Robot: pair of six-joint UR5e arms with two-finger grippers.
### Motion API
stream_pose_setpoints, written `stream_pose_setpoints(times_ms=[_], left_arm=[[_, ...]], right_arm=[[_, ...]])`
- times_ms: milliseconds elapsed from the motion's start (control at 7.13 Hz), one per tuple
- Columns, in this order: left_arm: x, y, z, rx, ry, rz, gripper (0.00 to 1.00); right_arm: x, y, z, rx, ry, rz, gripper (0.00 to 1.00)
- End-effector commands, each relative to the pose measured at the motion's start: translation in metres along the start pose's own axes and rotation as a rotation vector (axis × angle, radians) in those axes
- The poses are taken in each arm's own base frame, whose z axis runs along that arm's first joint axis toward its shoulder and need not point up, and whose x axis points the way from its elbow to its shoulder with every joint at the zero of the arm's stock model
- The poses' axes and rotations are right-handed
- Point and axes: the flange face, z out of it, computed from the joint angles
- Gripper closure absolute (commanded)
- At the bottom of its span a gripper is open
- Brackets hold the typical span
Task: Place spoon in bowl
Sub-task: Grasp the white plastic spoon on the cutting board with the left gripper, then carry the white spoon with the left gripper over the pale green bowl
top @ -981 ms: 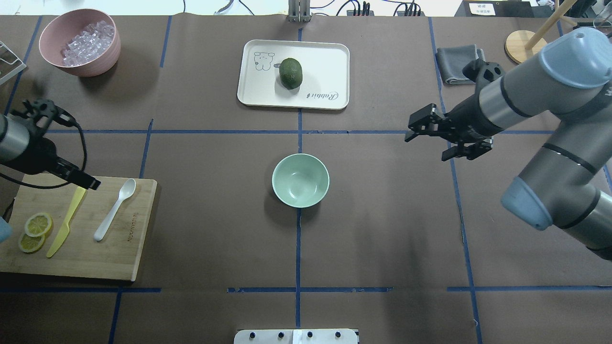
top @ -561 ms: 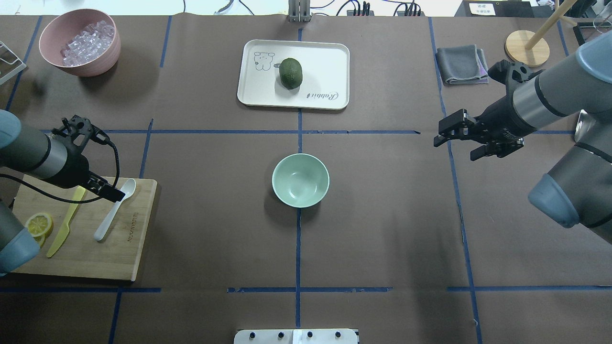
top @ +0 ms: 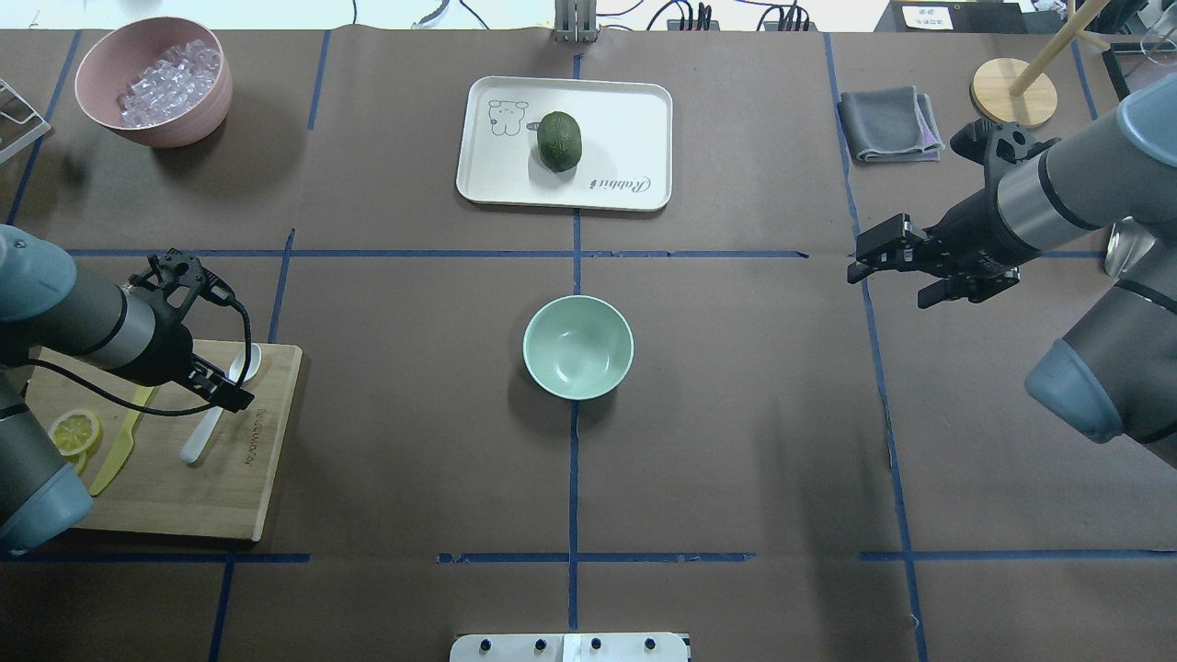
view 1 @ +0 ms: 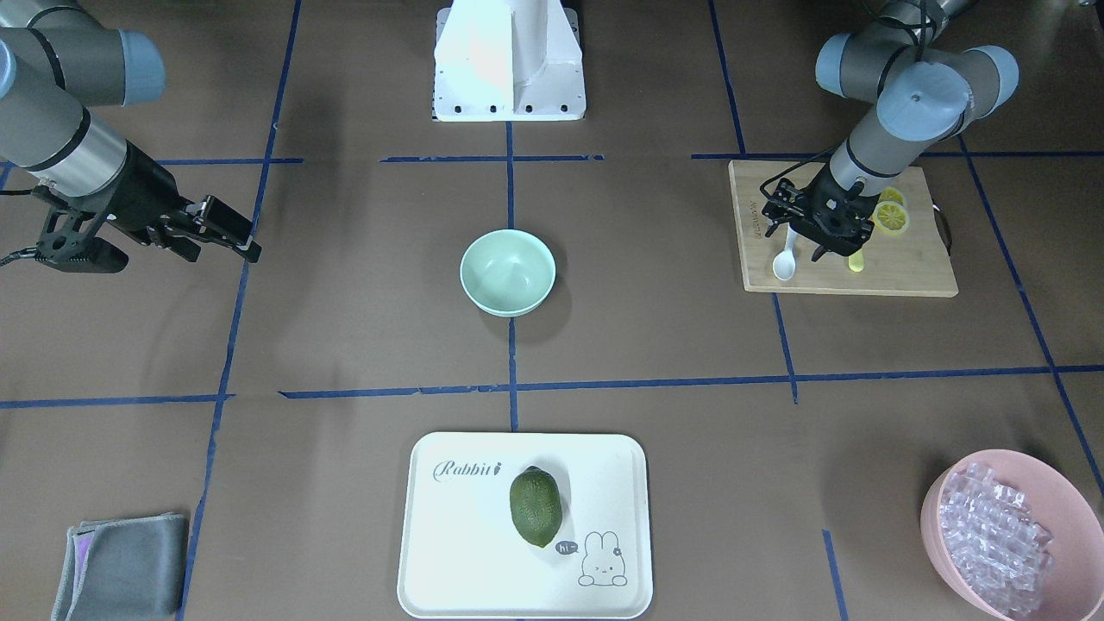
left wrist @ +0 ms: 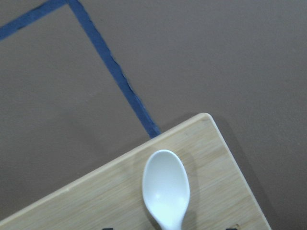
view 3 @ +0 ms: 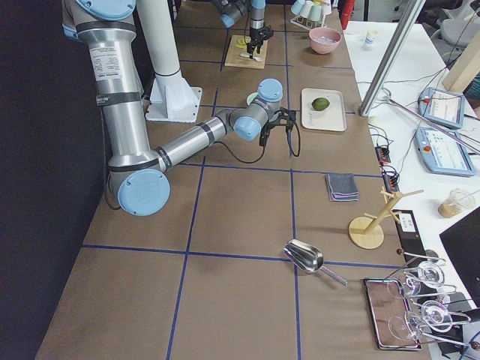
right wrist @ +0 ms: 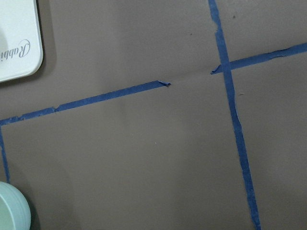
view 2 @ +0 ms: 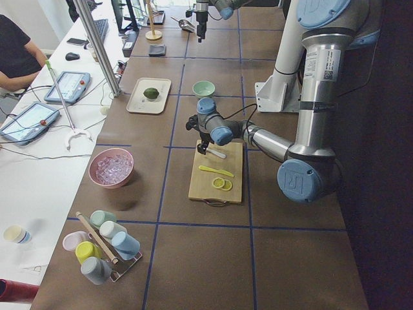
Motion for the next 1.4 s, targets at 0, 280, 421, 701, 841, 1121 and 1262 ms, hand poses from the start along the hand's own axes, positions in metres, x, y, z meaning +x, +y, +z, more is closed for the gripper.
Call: stream_pose_setpoints(times_ms=[0, 280, 421, 701, 841, 1121, 1262], left_arm=[[-0.001, 0.002, 0.006, -0.013, -0.002, 0.000, 0.32], [-0.002, 0.004, 0.006, -0.016, 0.000, -0.002, 0.64], [-0.002, 0.005, 0.006, -0.018, 0.001, -0.003, 0.89], [0.000, 0.003, 0.004, -0.014, 0.005, -0.002, 1.00], [0.019, -0.011, -0.012, 0.011, 0.027, -0.021, 1.00], [0.089, -0.096, -0.041, 0.026, 0.074, -0.117, 1.00], [0.167, -0.128, -0.038, -0.015, 0.101, -0.144, 1.00]], right_arm=[[0.002, -0.001, 0.001, 0.015, 0.007, 0.001, 0.00], [0.003, -0.002, 0.000, 0.021, 0.010, 0.003, 0.00], [0.002, -0.002, 0.000, 0.022, 0.008, 0.001, 0.00], [0.005, -0.002, -0.001, 0.024, 0.011, 0.005, 0.00], [0.005, -0.002, -0.002, 0.024, 0.010, 0.004, 0.00], [0.012, 0.002, -0.004, 0.024, 0.014, 0.009, 0.00], [0.020, 0.003, -0.006, 0.027, 0.020, 0.016, 0.00]])
